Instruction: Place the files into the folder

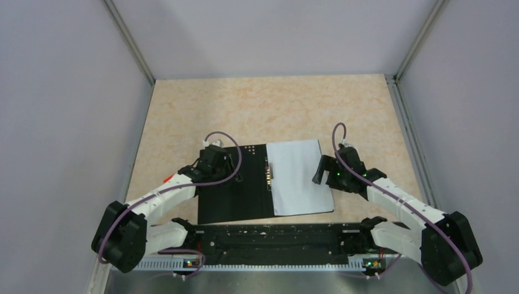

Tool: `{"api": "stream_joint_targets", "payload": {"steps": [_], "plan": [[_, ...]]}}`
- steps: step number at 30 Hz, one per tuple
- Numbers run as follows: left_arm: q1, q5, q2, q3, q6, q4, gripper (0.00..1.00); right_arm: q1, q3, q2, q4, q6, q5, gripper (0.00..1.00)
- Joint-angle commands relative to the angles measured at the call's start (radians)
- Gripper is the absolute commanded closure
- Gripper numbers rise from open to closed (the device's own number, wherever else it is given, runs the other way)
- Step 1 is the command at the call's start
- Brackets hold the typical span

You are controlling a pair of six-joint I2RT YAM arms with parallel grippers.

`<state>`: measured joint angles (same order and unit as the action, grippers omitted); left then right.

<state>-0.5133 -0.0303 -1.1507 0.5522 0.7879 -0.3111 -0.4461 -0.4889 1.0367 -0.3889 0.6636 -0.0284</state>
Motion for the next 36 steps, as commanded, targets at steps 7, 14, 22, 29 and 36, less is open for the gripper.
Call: {"api": "stream_joint_targets", "payload": {"steps": [7, 14, 22, 29, 36], "plan": [[-0.005, 0.015, 0.008, -0.02, 0.023, 0.054, 0.53, 0.006, 0.027, 0.017, 0.076, -0.01, 0.042, 0.06], [-0.006, 0.014, 0.003, -0.028, 0.03, 0.059, 0.53, 0.004, 0.02, 0.025, 0.079, -0.01, 0.073, 0.07], [-0.007, 0.012, -0.002, -0.026, 0.031, 0.061, 0.53, -0.014, 0.02, 0.03, 0.082, -0.001, 0.075, 0.07], [-0.006, 0.01, -0.011, -0.024, 0.033, 0.065, 0.53, -0.048, 0.021, 0.037, 0.081, 0.016, 0.054, 0.07], [-0.007, 0.007, -0.016, -0.025, 0.034, 0.068, 0.53, -0.077, 0.016, 0.05, 0.076, 0.027, 0.035, 0.08]]}}
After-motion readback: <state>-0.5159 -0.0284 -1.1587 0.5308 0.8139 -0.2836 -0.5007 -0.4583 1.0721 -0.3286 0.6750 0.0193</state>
